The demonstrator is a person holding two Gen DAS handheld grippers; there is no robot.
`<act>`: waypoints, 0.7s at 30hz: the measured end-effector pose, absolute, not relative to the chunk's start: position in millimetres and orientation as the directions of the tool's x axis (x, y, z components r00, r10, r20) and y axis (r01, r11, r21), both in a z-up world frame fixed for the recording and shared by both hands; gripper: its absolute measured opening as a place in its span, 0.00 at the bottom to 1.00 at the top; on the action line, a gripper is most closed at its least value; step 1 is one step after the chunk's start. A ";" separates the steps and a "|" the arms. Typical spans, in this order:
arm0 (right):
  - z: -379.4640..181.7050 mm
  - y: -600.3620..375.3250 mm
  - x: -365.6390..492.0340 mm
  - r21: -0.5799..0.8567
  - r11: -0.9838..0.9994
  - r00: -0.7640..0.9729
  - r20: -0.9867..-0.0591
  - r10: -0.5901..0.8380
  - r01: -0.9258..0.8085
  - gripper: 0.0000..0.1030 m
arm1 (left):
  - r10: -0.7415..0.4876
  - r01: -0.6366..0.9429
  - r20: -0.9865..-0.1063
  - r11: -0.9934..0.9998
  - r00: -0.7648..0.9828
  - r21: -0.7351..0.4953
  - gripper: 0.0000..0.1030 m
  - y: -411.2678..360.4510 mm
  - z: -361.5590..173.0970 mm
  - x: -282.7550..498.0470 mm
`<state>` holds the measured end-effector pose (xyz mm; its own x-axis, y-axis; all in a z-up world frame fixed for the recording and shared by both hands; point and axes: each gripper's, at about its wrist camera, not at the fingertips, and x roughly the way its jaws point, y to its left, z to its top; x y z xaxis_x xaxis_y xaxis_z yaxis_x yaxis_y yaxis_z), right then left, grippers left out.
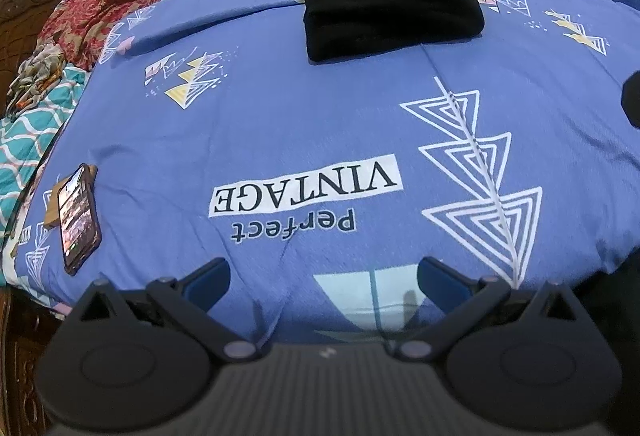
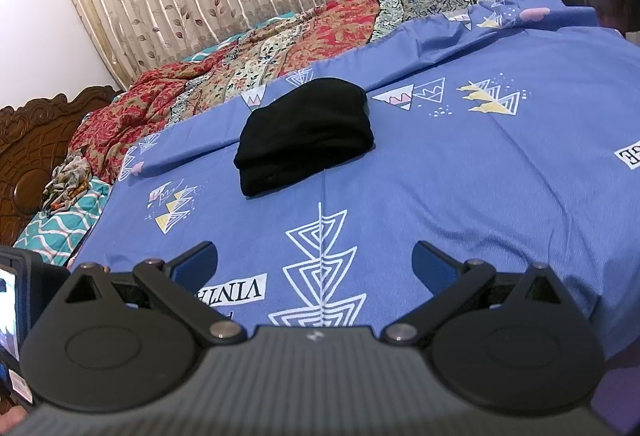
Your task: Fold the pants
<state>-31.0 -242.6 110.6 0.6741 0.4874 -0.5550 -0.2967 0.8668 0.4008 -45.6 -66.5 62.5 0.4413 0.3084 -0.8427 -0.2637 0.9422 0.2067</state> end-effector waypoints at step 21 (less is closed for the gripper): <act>106.5 -246.1 -27.5 0.415 0.863 0.657 -0.570 0.494 -0.289 1.00 | 0.298 -0.265 -0.864 0.943 0.406 0.200 1.00 -66.7 53.7 -42.4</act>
